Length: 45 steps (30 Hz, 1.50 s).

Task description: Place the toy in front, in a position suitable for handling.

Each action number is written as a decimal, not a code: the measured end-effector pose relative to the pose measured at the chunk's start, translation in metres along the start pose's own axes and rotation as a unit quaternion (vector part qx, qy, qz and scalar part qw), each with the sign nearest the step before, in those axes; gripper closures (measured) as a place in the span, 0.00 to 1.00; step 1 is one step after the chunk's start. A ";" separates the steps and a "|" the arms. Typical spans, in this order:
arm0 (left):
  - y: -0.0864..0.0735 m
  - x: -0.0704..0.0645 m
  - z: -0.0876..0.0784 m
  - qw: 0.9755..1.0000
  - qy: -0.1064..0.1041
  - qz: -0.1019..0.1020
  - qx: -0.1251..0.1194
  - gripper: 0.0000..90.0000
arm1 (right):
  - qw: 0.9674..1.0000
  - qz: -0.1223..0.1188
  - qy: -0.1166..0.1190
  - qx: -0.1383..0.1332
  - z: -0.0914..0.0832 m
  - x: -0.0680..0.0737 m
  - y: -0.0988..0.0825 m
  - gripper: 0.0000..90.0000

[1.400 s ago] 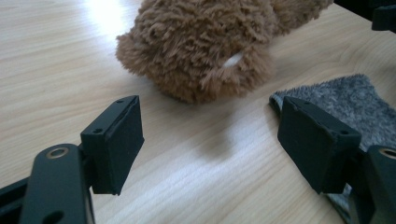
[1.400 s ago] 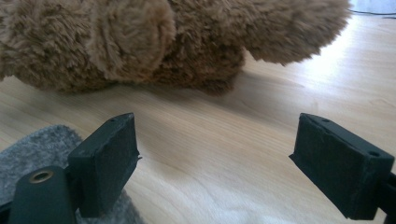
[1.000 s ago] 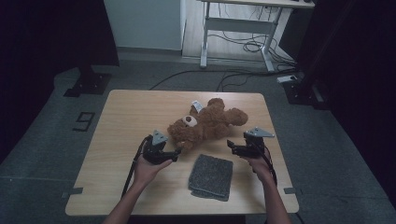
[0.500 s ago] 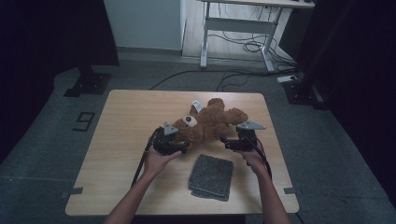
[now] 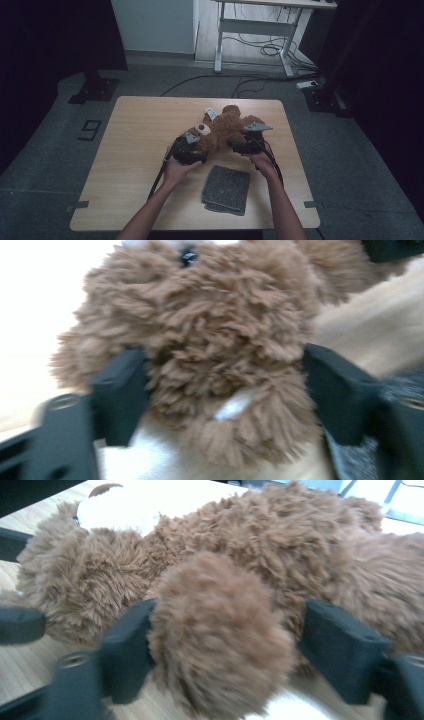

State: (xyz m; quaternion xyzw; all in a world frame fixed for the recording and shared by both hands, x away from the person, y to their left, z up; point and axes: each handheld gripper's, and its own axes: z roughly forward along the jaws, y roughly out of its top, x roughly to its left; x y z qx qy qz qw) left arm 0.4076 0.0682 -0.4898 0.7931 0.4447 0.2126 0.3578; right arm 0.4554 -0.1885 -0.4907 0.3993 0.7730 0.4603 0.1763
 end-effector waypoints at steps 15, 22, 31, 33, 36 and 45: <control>-0.002 0.012 0.001 1.000 -0.023 -0.006 -0.007 0.66 | 0.999 0.003 0.050 -0.014 0.012 0.000 0.009 0.82; 0.001 0.017 0.000 1.000 -0.026 -0.008 -0.014 0.71 | 0.998 0.005 0.054 -0.038 0.010 0.004 0.015 0.84; 0.018 0.028 -0.013 0.999 -0.027 -0.008 -0.037 0.76 | 0.996 0.001 0.066 -0.068 0.005 0.013 0.038 0.86; 0.022 0.030 -0.019 0.999 -0.027 -0.009 -0.046 0.77 | 0.995 -0.001 0.067 -0.071 0.004 0.014 0.041 0.86; 0.027 0.035 -0.027 0.998 -0.026 -0.007 -0.053 0.78 | 0.994 0.000 0.073 -0.083 0.000 0.018 0.050 0.86; 0.030 0.049 -0.039 0.997 -0.022 -0.012 -0.067 0.81 | 0.987 -0.001 0.101 -0.121 -0.011 0.040 0.066 0.87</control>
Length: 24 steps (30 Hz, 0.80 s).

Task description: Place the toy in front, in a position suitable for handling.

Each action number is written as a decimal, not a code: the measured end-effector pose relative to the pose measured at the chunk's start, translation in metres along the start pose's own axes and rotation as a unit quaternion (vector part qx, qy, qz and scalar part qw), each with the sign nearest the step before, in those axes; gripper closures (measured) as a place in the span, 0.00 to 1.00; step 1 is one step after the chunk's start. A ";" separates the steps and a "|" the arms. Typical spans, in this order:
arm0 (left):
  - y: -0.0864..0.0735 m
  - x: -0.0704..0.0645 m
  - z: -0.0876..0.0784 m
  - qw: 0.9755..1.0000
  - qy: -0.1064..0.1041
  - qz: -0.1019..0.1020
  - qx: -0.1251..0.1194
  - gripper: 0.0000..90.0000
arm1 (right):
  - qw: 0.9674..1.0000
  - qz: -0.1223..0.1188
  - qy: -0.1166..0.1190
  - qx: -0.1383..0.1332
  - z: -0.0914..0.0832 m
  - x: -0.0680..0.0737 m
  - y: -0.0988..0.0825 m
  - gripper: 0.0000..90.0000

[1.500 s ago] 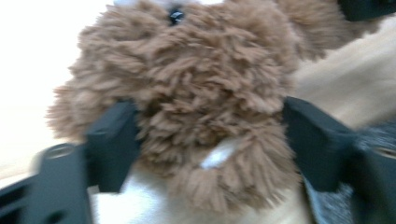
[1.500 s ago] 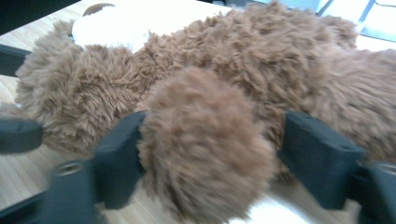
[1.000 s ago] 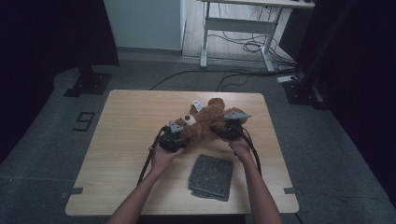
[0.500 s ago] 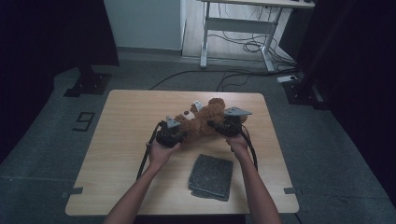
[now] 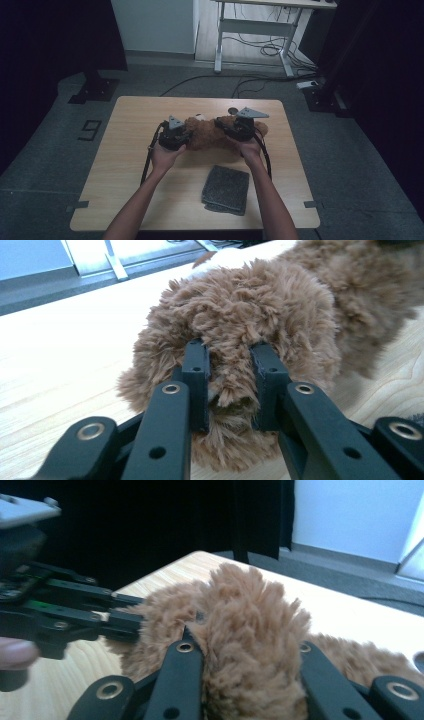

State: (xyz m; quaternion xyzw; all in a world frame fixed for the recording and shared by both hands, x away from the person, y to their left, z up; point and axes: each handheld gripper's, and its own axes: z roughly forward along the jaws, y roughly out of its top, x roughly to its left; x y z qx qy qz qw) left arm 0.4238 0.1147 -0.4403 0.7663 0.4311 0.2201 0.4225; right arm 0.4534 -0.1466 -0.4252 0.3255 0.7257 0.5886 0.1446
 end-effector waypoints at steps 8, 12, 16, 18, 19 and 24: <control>-0.013 0.023 0.008 0.999 0.008 -0.020 0.026 0.81 | 0.999 -0.017 0.034 0.027 0.019 0.024 -0.004 0.86; -0.028 0.028 0.016 0.999 0.017 -0.017 0.046 0.81 | 0.998 -0.009 0.030 0.055 0.031 0.021 -0.018 0.85; -0.032 0.030 0.014 0.999 0.010 -0.024 0.042 0.81 | 0.999 0.008 0.007 0.042 0.029 0.013 -0.029 0.76; -0.033 0.028 0.013 0.999 0.011 -0.017 0.042 0.81 | 0.999 0.015 0.000 0.046 0.026 0.007 -0.033 0.67; -0.035 0.027 0.012 0.999 0.012 -0.017 0.041 0.81 | 0.998 0.017 -0.004 0.052 0.024 0.005 -0.034 0.61; -0.045 0.023 0.005 0.999 0.000 -0.018 0.034 0.81 | 0.996 -0.017 -0.051 0.065 -0.010 0.013 -0.045 0.31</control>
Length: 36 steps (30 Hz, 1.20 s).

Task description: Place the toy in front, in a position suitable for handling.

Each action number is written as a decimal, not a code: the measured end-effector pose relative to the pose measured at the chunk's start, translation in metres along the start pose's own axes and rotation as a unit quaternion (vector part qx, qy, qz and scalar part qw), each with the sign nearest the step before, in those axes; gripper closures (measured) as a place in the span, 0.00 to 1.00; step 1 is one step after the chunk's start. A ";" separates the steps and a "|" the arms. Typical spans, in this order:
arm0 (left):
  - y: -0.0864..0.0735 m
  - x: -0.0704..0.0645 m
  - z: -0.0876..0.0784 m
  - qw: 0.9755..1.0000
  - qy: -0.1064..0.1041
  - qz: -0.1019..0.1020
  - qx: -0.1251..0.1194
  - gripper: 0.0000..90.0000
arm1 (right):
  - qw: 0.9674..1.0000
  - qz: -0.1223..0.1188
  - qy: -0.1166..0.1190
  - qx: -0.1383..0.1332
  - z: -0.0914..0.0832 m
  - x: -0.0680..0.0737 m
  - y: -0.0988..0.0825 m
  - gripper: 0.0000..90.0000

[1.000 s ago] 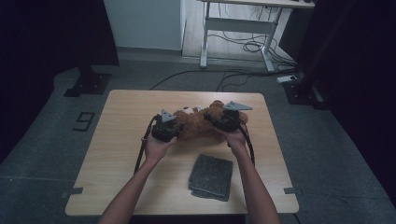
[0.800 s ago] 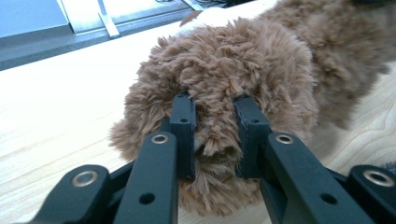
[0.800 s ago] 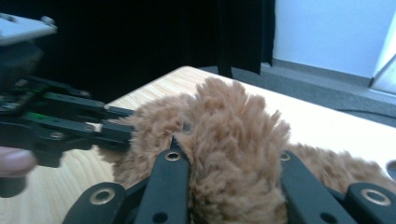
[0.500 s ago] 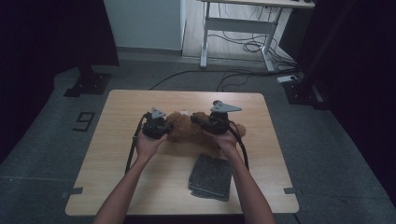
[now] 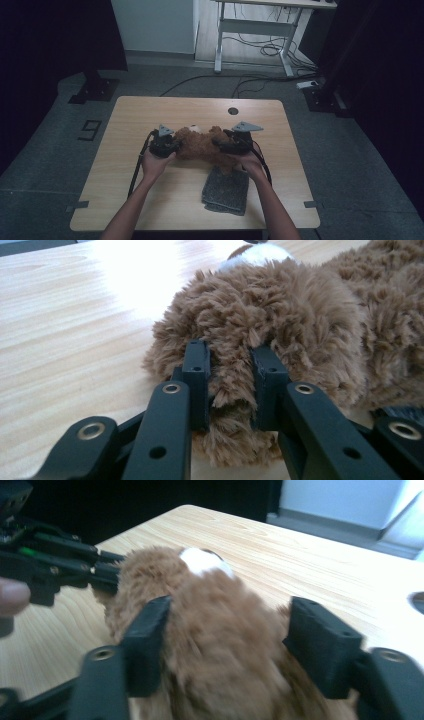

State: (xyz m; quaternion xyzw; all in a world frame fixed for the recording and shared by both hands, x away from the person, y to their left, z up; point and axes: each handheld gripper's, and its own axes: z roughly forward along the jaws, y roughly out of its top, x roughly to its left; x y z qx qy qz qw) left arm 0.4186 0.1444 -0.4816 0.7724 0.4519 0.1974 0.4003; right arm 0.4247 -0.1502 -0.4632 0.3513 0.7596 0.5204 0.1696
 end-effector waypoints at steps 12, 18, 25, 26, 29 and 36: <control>-0.011 -0.004 -0.006 1.000 0.001 -0.007 -0.002 0.80 | 0.997 0.053 -0.063 0.003 -0.066 -0.042 -0.047 0.24; -0.012 -0.004 -0.008 1.000 -0.003 -0.008 -0.002 0.79 | 0.997 0.067 -0.029 0.030 -0.053 -0.044 -0.065 0.31; -0.016 -0.002 -0.016 1.000 -0.020 -0.016 -0.011 0.72 | 0.995 0.083 -0.031 0.044 -0.042 -0.047 -0.066 0.57; -0.017 -0.002 -0.018 0.999 -0.024 -0.018 -0.013 0.72 | 0.995 0.083 -0.031 0.044 -0.042 -0.047 -0.066 0.57; -0.021 -0.001 -0.033 0.999 -0.030 -0.026 -0.021 0.59 | 0.995 0.086 -0.038 0.043 -0.041 -0.048 -0.061 0.59; -0.047 -0.017 -0.067 0.997 -0.061 -0.026 -0.041 0.37 | 0.994 0.098 -0.033 0.036 -0.044 -0.046 -0.064 0.58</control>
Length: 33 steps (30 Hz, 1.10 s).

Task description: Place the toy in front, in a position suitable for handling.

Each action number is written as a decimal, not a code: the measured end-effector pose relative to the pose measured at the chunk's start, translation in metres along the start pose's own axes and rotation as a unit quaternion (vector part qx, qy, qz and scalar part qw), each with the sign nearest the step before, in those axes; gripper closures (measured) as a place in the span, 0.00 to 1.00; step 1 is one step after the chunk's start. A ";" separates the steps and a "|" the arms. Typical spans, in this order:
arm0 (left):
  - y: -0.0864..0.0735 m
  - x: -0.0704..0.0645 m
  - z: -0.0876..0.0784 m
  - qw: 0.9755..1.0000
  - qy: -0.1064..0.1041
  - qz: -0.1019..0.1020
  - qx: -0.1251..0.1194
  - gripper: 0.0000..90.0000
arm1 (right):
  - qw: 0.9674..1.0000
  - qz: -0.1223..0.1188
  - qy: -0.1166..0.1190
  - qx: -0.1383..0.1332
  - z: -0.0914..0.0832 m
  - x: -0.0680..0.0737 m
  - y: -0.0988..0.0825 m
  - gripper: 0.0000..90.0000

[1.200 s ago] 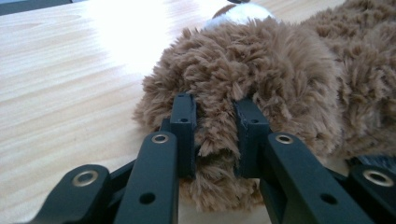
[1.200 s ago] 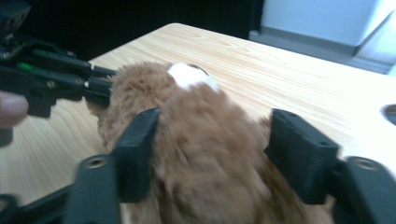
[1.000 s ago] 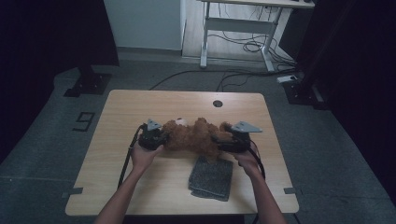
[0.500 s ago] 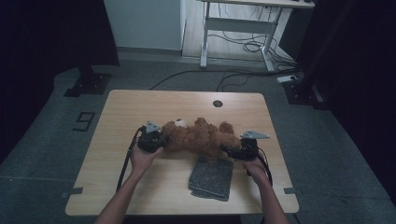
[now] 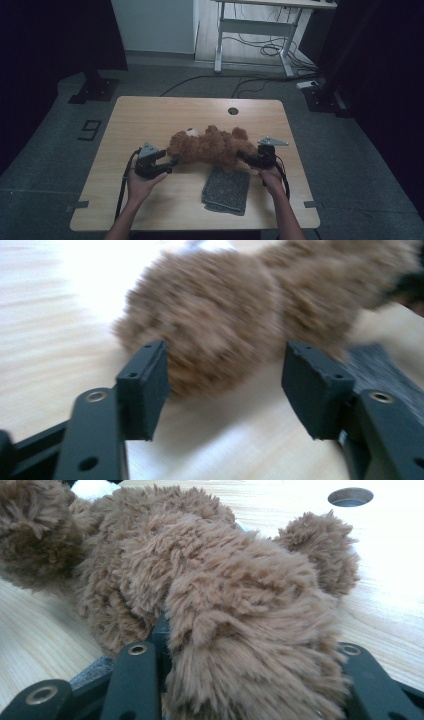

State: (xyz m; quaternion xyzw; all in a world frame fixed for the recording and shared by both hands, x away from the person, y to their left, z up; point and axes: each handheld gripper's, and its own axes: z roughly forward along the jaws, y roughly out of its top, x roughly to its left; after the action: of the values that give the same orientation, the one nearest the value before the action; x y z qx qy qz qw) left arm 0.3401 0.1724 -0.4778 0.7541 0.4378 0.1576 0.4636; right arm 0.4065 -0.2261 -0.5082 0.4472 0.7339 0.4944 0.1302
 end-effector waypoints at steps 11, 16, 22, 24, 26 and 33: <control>-0.017 -0.039 0.020 0.997 -0.058 0.035 0.029 0.26 | 1.000 0.009 0.010 -0.013 -0.001 -0.001 -0.006 0.56; -0.019 -0.050 0.028 0.996 -0.065 0.045 0.039 0.25 | 1.000 0.006 0.012 -0.012 -0.003 -0.001 -0.007 0.55; -0.022 -0.065 0.036 0.994 -0.073 0.061 0.048 0.25 | 1.000 0.006 0.013 -0.012 -0.003 -0.001 -0.007 0.55; -0.021 -0.072 0.040 0.993 -0.076 0.069 0.051 0.25 | 1.000 0.006 0.013 -0.012 -0.003 -0.001 -0.007 0.55; -0.020 -0.078 0.043 0.993 -0.080 0.074 0.053 0.25 | 1.000 0.006 0.013 -0.012 -0.003 -0.001 -0.007 0.55; -0.018 -0.093 0.055 0.990 -0.091 0.085 0.062 0.26 | 1.000 0.006 0.015 -0.012 -0.004 -0.001 -0.008 0.54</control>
State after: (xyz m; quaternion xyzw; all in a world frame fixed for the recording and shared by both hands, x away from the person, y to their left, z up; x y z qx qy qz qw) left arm 0.3134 0.0696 -0.5055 0.8269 0.3369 0.1001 0.4390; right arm 0.4007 -0.2303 -0.5135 0.4429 0.7269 0.5106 0.1214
